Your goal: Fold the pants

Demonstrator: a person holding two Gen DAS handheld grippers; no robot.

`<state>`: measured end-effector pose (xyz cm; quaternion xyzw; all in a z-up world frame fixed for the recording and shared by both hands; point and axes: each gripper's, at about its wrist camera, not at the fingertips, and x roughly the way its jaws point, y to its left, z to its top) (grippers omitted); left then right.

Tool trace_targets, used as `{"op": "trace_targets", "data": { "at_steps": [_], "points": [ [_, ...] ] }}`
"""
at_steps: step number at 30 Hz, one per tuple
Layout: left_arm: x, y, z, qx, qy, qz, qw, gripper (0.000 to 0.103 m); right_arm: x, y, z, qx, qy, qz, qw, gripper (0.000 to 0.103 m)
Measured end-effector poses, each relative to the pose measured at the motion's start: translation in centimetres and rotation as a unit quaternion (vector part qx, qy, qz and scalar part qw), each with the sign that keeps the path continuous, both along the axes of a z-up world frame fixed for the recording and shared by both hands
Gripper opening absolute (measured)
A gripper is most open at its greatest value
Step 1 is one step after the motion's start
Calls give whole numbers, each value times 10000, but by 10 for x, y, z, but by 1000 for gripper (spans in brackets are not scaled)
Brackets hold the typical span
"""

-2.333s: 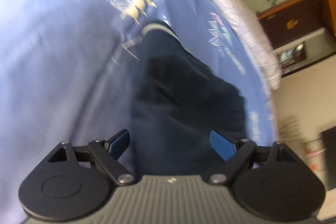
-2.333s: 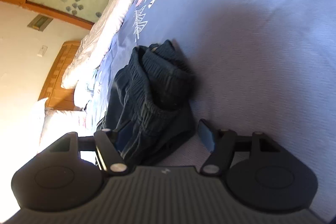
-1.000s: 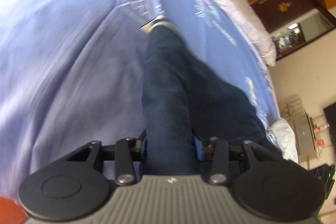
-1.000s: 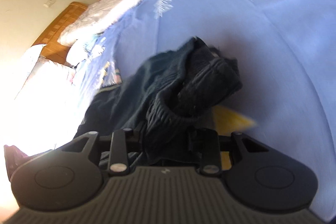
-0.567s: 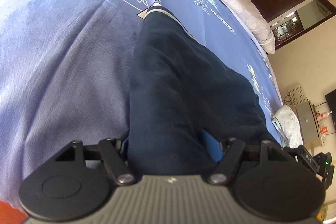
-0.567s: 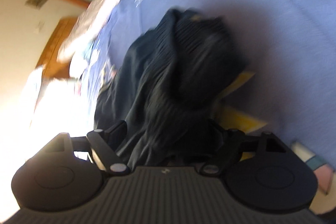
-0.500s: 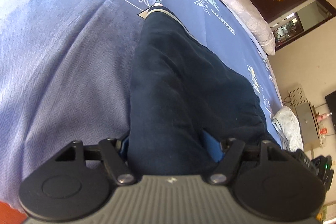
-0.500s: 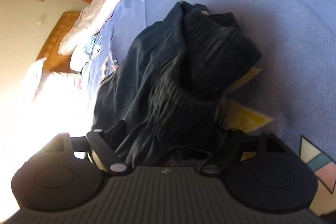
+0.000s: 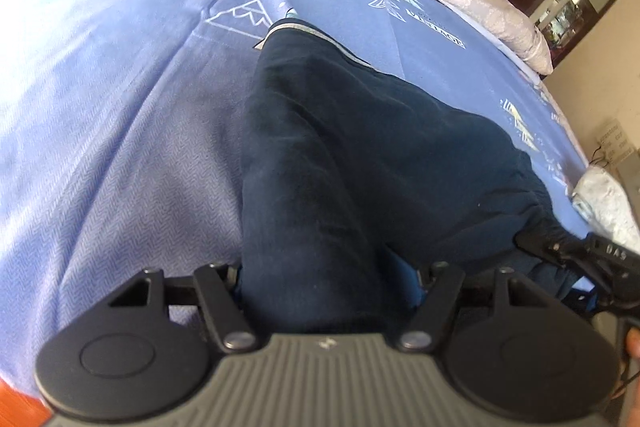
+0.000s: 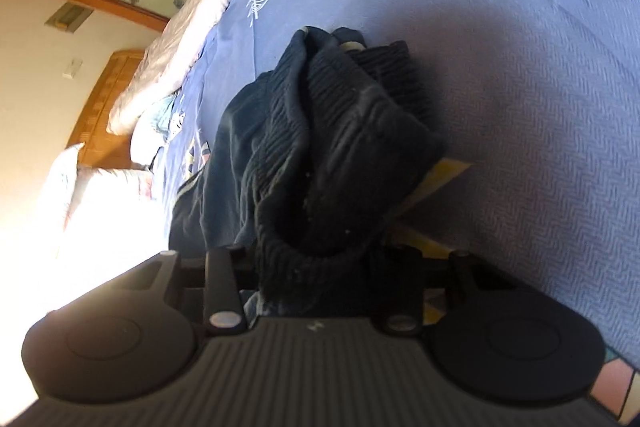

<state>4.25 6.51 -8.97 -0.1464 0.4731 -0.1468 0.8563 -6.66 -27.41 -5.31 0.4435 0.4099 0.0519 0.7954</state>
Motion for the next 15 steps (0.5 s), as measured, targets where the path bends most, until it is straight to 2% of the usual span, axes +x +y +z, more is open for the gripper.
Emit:
{"op": "trace_targets", "data": {
  "at_steps": [15],
  "points": [
    [-3, 0, -1, 41, -151, -140, 9998, 66, -8, -7, -4, 46, -209, -18, 9998, 44]
  ]
}}
